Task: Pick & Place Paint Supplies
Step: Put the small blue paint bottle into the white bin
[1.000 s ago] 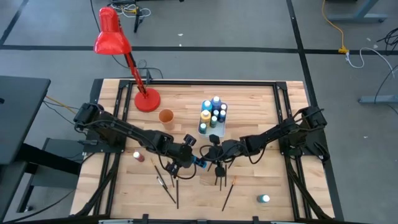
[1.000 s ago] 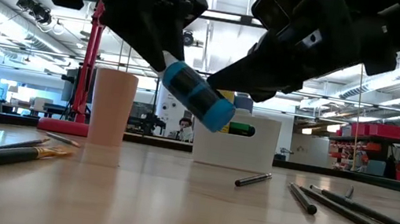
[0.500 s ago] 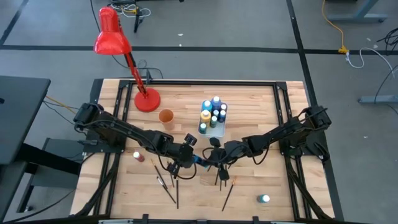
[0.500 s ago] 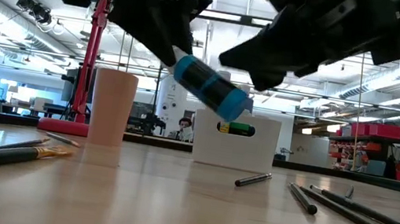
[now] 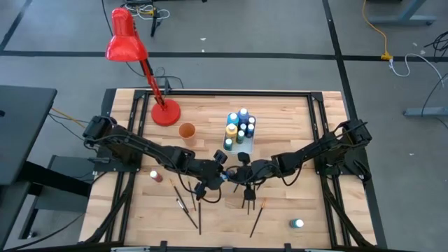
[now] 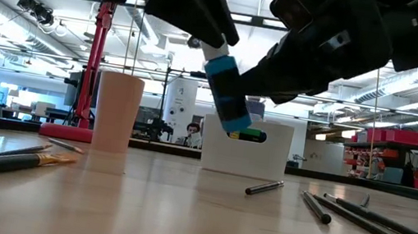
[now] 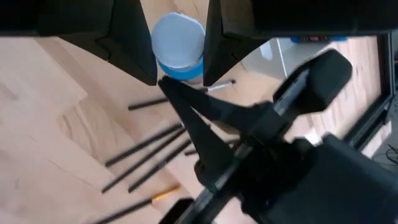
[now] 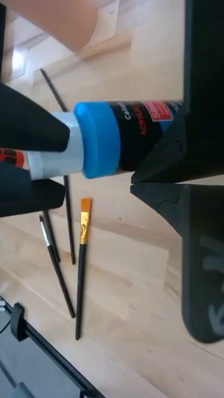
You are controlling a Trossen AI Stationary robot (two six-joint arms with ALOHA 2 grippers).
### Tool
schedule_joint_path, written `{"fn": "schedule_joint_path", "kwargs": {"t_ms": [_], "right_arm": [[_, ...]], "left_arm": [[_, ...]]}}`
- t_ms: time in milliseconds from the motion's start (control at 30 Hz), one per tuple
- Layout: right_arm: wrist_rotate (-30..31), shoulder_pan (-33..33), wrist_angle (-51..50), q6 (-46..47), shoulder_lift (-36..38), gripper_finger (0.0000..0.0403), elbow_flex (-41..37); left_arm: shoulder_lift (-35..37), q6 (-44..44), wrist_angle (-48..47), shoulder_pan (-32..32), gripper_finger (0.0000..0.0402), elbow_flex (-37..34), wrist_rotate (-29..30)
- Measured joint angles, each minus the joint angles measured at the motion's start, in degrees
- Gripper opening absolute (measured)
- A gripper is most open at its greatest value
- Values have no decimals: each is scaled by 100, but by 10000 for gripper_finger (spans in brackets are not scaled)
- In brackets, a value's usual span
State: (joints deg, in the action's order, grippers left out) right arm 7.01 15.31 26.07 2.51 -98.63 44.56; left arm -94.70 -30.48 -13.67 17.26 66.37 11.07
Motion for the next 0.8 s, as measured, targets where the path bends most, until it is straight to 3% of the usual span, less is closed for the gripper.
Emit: {"fn": "schedule_joint_path", "kwargs": {"t_ms": [333,567,800], "right_arm": [[-243,20,255,0,40,11,-2],[-637,233,-136,-48,729,43,1],[518,313,-787,-345,1073,138,0]], "left_arm": [[0,53,-34,-7,125,0,20],[0,136,-48,-5,125,0,4],[0,126,-46,-4,125,0,-19]]}}
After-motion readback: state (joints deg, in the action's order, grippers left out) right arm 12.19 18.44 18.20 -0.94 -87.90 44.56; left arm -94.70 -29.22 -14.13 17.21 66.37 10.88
